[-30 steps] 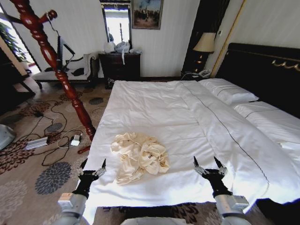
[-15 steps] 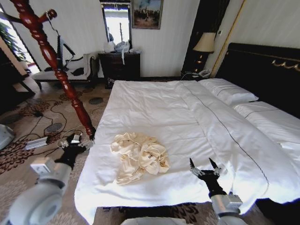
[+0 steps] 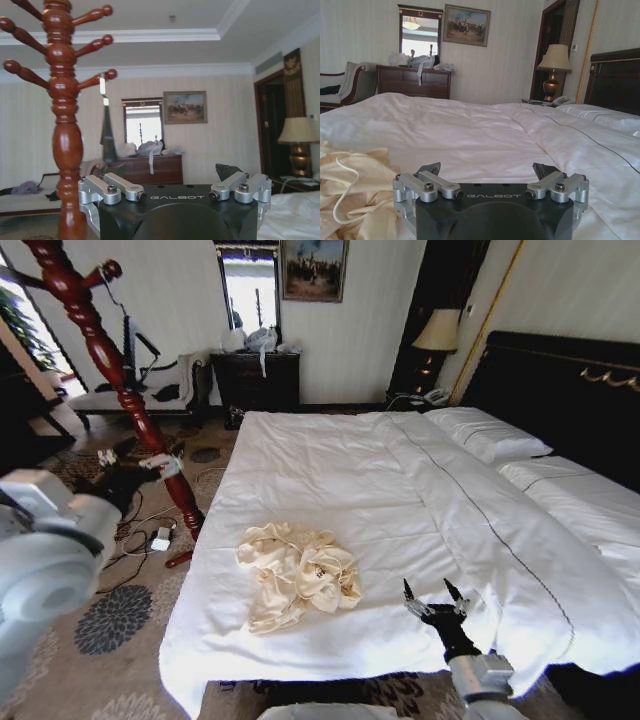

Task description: Pick up the clothes from the bed and hang them on the clothes hanger.

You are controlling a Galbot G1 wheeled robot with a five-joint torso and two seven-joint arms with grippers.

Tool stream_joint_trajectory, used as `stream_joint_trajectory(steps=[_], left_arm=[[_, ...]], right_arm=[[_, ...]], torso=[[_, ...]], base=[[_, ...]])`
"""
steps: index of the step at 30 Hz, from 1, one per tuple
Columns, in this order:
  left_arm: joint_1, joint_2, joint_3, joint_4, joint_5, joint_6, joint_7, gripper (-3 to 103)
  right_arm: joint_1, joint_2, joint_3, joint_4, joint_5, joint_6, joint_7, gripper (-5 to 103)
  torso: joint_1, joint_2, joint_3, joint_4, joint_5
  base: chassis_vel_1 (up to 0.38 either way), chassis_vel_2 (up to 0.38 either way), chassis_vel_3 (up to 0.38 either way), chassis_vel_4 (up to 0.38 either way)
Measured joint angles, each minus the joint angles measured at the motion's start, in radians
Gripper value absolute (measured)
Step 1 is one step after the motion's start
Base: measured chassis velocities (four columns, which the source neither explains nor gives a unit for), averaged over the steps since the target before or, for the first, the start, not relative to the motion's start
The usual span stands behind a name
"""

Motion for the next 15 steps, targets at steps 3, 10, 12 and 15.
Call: stream_joint_trajectory(steps=[3, 10, 12, 15], left_arm=[[-0.07, 0.019, 0.036, 0.06, -0.019, 0.002, 0.002, 100], [-0.471, 0.03, 0.316, 0.237, -0.086, 0.037, -0.007, 100], [-0.546, 0.019, 0.37, 0.256, -0.09, 0.05, -0.019, 100], [-0.755, -0.018, 0.498, 0.318, -0.095, 0.1, -0.059, 100]], right_arm=[[0.0, 0.002, -0.002, -0.001, -0.004, 0.0, 0.0, 100], [-0.007, 0.006, 0.002, -0.002, -0.014, 0.002, 0.001, 100], [-0.008, 0.006, 0.002, -0.003, -0.016, 0.003, 0.001, 100], [-0.007, 0.01, 0.001, -0.007, -0.028, 0.003, 0.003, 100]], torso=[[0.0, 0.0, 0.0, 0.0001, -0.0001], [0.0, 0.0, 0.0, 0.0, -0.0001], [0.0, 0.0, 0.0, 0.0001, -0.0004], [0.0, 0.0, 0.0, 0.0, 0.0003]], base=[[0.0, 0.0, 0.0, 0.0], [0.0, 0.0, 0.0, 0.0], [0.0, 0.0, 0.0, 0.0], [0.0, 0.0, 0.0, 0.0]])
